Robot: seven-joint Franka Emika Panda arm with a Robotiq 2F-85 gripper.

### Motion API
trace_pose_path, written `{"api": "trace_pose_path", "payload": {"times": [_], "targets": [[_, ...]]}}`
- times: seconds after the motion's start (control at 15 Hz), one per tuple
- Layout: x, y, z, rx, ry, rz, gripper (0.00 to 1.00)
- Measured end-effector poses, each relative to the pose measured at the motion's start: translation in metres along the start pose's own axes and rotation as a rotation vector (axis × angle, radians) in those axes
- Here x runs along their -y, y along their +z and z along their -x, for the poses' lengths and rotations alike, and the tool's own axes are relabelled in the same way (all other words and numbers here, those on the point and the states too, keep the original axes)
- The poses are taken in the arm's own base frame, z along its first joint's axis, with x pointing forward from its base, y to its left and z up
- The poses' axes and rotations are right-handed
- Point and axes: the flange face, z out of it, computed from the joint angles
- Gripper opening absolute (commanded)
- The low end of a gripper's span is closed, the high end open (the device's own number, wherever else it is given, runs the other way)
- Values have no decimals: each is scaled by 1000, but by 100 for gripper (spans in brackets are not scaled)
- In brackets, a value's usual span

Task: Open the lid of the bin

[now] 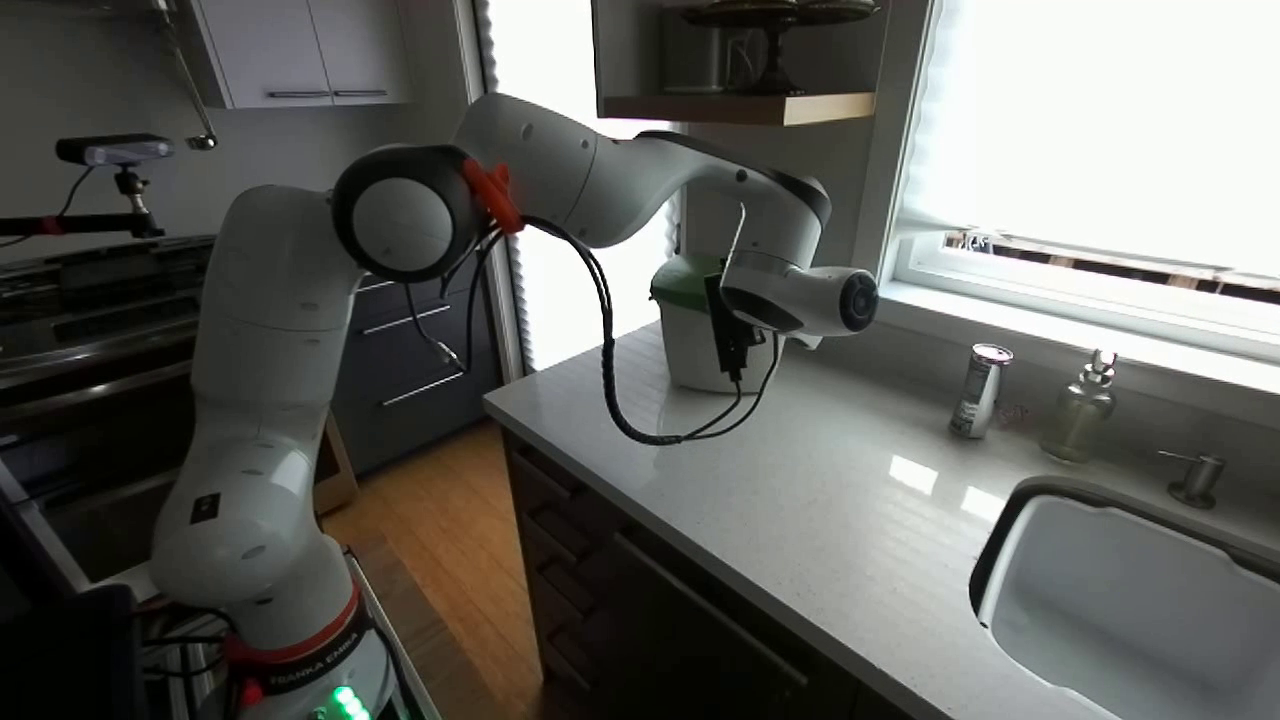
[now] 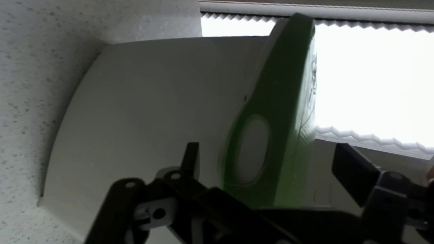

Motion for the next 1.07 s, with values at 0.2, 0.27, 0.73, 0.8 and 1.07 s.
{"api": "trace_pose_path", "payload": {"times": [0.2, 0.27, 0.73, 0.8, 1.07], "targets": [[-1, 7, -1, -15, 46, -43, 100], [-3, 8, -1, -19, 60, -53, 100], [-6, 0, -3, -59, 126, -96, 100], [-4, -4, -3, -64, 133, -96, 100], [5, -14, -1, -68, 154, -115, 100]]}}
